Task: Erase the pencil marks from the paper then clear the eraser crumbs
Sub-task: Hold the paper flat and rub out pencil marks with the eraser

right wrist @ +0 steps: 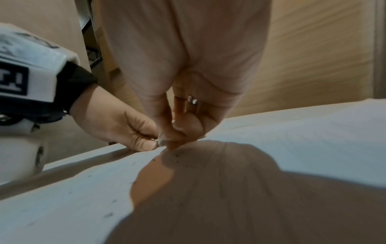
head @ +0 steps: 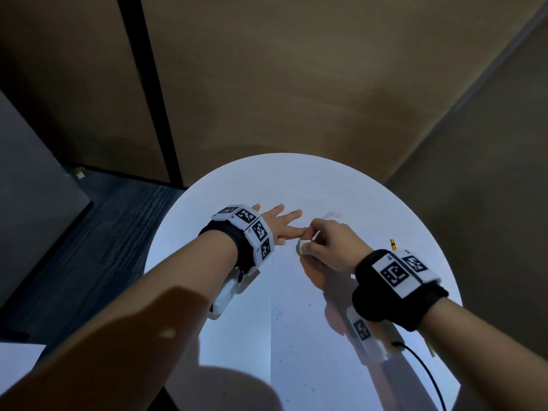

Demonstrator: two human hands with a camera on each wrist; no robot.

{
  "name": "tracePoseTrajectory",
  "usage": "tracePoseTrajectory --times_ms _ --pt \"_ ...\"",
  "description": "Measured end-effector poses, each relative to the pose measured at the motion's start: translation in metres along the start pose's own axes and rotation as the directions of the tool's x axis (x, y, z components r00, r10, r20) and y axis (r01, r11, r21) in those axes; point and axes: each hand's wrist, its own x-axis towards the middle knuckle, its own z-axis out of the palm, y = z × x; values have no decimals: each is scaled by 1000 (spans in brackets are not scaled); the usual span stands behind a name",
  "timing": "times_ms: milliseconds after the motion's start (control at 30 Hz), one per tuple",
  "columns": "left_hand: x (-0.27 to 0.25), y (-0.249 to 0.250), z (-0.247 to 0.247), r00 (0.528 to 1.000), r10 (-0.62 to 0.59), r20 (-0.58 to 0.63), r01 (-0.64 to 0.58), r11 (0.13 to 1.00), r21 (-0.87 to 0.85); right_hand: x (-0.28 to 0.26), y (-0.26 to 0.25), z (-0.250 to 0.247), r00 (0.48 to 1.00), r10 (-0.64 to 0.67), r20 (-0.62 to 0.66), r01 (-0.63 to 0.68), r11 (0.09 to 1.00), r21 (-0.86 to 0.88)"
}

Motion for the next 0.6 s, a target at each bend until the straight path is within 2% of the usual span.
tracePoseTrajectory --times_ms 67,133,200,267,333,400,467,500,600 --pt "1 0 2 999 -34 -20 34 999 -8 1 -5 5 998 -41 -40 39 998 -44" --pt "2 -1 1 999 -44 -10 43 999 -31 -4 -6 8 996 -82 -21 80 994 -80" --pt "-3 1 -3 1000 -8 16 9 999 -38 -13 -7 4 989 -107 100 120 985 -126" --pt "0 -3 -1 1000 19 10 -19 1000 -20 -16 -10 -3 975 -79 209 116 979 -169" --pt "2 -3 0 1000 14 19 -14 1000 -23 -8 -11 -6 984 -73 165 100 982 -160" --pt "2 -1 1 999 -26 -18 26 999 -25 3 -11 -1 999 -41 24 44 992 -117" --pt "3 0 1 998 -55 -28 54 998 -37 4 -9 7 998 -37 -55 31 993 -112" --pt "4 -1 2 999 -53 -14 52 998 -42 0 -7 10 997 -60 -51 53 991 -127" --pt "7 -6 4 1000 -24 -12 24 999 -24 -12 -9 7 989 -123 86 135 979 -151"
